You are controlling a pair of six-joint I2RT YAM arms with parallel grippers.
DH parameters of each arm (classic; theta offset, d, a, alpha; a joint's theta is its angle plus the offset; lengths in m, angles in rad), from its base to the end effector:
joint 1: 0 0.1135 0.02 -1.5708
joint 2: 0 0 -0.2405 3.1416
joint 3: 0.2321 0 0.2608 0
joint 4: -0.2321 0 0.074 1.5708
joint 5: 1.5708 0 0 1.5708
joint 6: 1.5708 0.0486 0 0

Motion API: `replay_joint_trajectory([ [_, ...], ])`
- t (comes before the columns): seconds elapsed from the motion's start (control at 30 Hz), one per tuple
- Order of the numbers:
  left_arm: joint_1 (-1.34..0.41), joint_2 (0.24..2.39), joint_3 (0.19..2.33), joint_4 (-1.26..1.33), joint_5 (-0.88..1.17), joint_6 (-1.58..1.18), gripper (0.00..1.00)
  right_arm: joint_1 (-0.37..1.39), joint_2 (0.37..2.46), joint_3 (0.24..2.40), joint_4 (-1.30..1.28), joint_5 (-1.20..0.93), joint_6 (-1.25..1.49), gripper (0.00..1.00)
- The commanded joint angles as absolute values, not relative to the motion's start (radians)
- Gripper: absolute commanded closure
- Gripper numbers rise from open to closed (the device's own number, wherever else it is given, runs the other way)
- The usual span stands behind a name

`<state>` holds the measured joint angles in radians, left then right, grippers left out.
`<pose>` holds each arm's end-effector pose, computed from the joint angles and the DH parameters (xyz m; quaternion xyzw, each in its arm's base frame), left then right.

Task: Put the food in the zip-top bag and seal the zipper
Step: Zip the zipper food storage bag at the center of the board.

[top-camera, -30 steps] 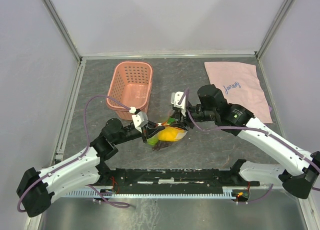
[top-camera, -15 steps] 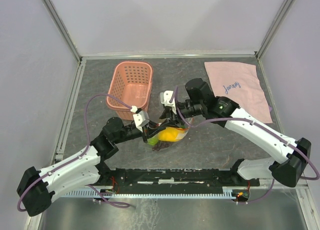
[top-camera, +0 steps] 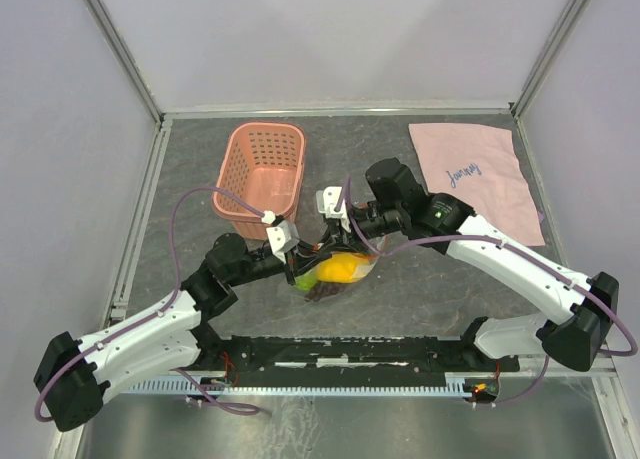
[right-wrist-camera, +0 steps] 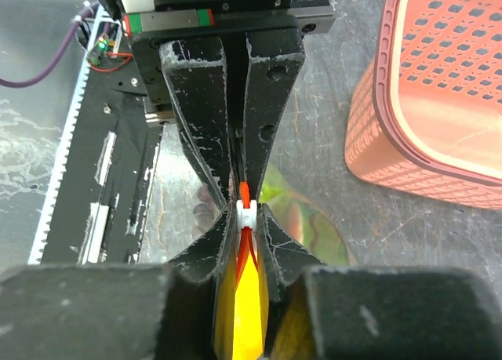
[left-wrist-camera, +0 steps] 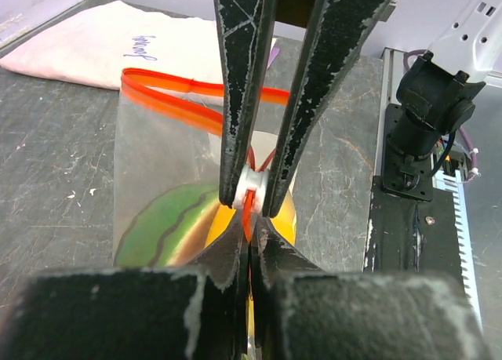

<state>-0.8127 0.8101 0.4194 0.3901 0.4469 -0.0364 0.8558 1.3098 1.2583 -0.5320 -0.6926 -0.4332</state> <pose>0.1426 -0.1811 0.2464 0.4060 0.5791 -0.4268 0.5636 0.1781 0.2525 0.3313 -0.6262 0.5655 0.3857 0.3731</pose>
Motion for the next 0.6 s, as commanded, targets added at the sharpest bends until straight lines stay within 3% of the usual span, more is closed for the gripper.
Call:
replay_joint_trajectory([
  [0.0, -0.811, 0.797, 0.467, 0.445, 0.444, -0.043, 0.97, 0.859, 1.306, 1.302, -0.573, -0.624, -0.477, 0.88],
  [0.17, -0.811, 0.778, 0.454, 0.460, 0.415, -0.052, 0.97, 0.857, 1.278, 1.291, -0.609, -0.553, -0.496, 0.96],
  [0.57, -0.806, 0.713, 0.407, 0.480, 0.304, -0.097, 0.97, 0.853, 1.172, 1.217, -0.616, -0.383, -0.505, 0.98],
])
